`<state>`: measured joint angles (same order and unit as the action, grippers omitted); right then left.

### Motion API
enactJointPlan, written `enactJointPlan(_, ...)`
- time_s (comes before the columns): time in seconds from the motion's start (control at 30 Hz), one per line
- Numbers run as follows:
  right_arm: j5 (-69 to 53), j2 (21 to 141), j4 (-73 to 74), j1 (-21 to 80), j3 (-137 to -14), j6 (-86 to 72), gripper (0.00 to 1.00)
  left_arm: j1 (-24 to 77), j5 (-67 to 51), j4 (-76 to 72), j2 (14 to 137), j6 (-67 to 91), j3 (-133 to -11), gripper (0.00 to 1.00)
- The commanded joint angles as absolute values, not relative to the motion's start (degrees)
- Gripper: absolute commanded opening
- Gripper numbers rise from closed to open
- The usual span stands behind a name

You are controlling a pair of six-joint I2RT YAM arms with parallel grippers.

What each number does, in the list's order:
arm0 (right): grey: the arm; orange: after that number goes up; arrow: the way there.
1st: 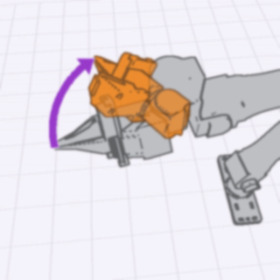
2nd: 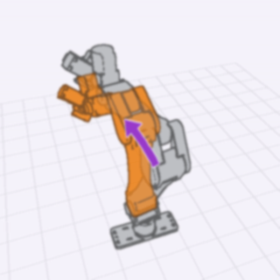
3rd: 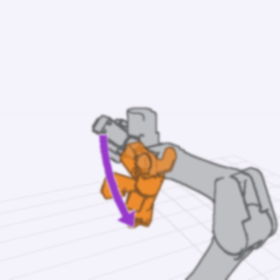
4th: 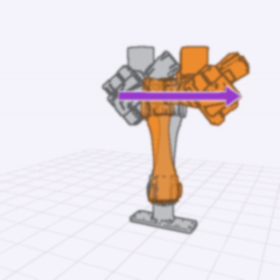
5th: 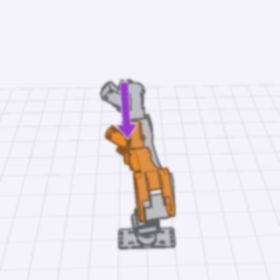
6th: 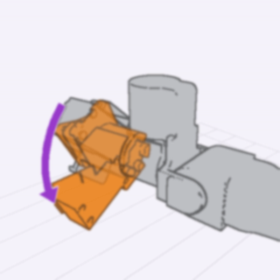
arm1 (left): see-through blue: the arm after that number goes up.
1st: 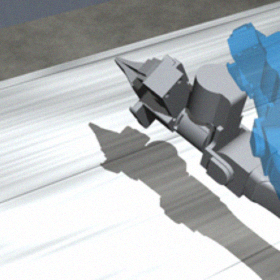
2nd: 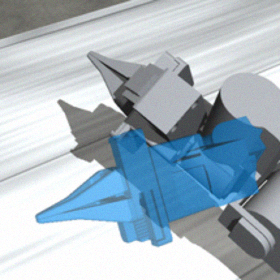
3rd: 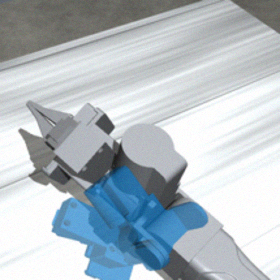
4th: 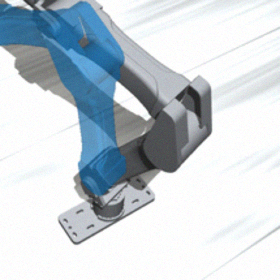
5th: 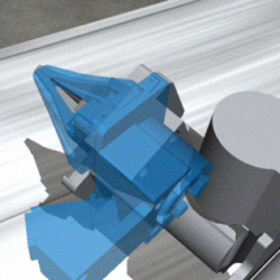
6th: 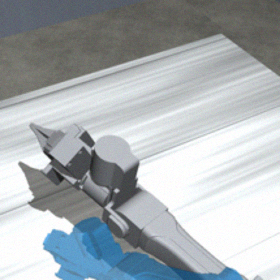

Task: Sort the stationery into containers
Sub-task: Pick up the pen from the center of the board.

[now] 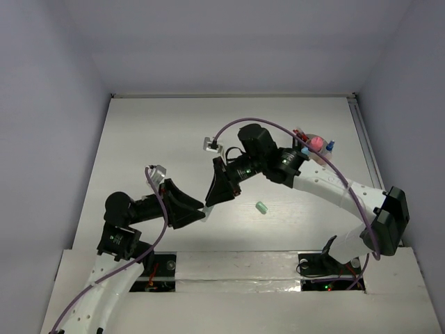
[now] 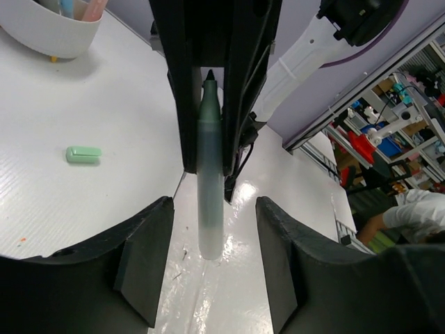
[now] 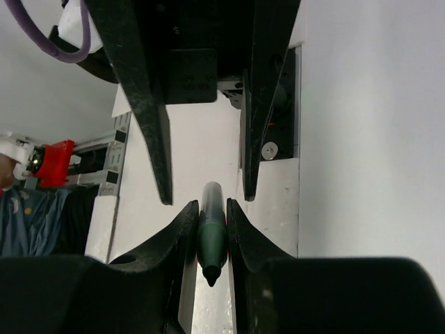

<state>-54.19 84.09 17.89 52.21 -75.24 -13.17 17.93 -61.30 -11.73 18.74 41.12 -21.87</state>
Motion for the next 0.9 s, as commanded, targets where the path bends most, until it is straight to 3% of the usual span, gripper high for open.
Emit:
enactJointPlan(0.0,-58.3,84.6,17.9,52.3,-80.2,-12.2,0.0,18.2,-62.5,-12.3,19.3,39.1,-22.0,0.46)
enactJointPlan(0.17,-58.7,86.7,18.2,52.3,-82.6,-12.6,0.0,18.7,-61.9,-11.2,20.5,38.3,-21.9,0.42)
enactJointPlan(0.47,-59.1,90.3,18.9,52.3,-85.3,-12.7,0.0,19.2,-61.7,-11.1,21.6,38.1,-21.9,0.26)
enactJointPlan(0.57,-59.3,91.0,19.2,52.3,-85.8,-12.8,0.0,19.2,-61.8,-11.2,21.7,38.1,-21.9,0.19)
enactJointPlan(0.67,-59.4,91.6,18.9,52.3,-86.0,-13.0,0.0,19.2,-61.8,-11.2,21.6,37.8,-22.0,0.02)
enactJointPlan(0.8,-58.4,90.9,17.1,52.3,-85.4,-13.5,0.0,19.2,-61.1,-9.7,21.0,36.7,-22.6,0.0)
enactJointPlan(0.83,-57.8,90.4,17.0,52.3,-85.3,-13.8,0.02,19.2,-60.4,-9.2,20.9,36.5,-23.0,0.0)
enactJointPlan(0.87,-57.0,90.1,17.0,52.3,-85.3,-14.1,0.21,19.2,-60.0,-8.8,20.9,36.0,-23.4,0.0)
